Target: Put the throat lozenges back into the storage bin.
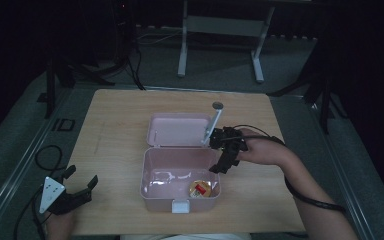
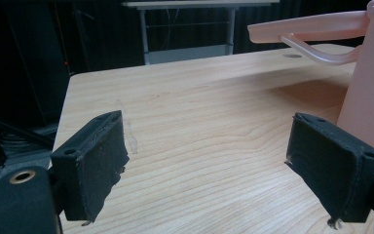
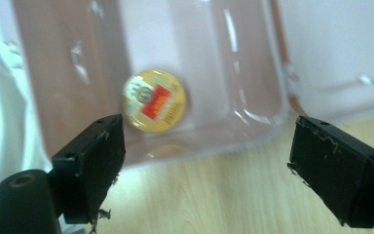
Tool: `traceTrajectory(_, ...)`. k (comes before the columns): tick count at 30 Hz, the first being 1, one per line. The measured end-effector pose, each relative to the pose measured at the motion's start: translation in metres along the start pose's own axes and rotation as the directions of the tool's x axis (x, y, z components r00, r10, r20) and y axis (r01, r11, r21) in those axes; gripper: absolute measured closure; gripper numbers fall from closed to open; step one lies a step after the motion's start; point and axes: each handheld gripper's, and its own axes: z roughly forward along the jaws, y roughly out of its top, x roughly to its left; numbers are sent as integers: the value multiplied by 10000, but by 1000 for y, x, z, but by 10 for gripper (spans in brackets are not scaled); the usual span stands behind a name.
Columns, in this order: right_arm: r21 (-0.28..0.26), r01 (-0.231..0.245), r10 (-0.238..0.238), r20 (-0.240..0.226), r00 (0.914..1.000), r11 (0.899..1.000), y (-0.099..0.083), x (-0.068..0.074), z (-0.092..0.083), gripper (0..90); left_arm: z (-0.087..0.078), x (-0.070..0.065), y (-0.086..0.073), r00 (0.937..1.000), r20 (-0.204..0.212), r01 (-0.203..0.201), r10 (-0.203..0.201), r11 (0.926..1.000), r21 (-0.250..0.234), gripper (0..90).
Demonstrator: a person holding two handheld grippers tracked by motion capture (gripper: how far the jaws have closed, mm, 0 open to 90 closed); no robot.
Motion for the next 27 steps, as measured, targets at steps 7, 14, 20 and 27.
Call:
traceTrajectory(7, -479, -651, 667, 328, 9972, 9967, -35, -10, -3, 125, 0, 0, 0, 10000, -12, -14, 14, 10000, 8, 149)
traceTrajectory(14, -1094, -1267, 1341, 640, 9889, 9859, -70, -19, 5, 126, 0, 0, 0, 10000, -17, -21, 21, 10000, 24, 149)
traceTrajectory(20, -1078, -2211, 2294, 725, 9706, 9693, -111, -32, 38, 121, 0, -1, 0, 10000, -42, -31, 31, 10000, 34, 149)
traceTrajectory(27, -2209, -2802, 3093, 1101, 9446, 9342, -145, -40, 72, 121, 0, 0, 0, 10000, -47, -13, 13, 10000, 59, 149)
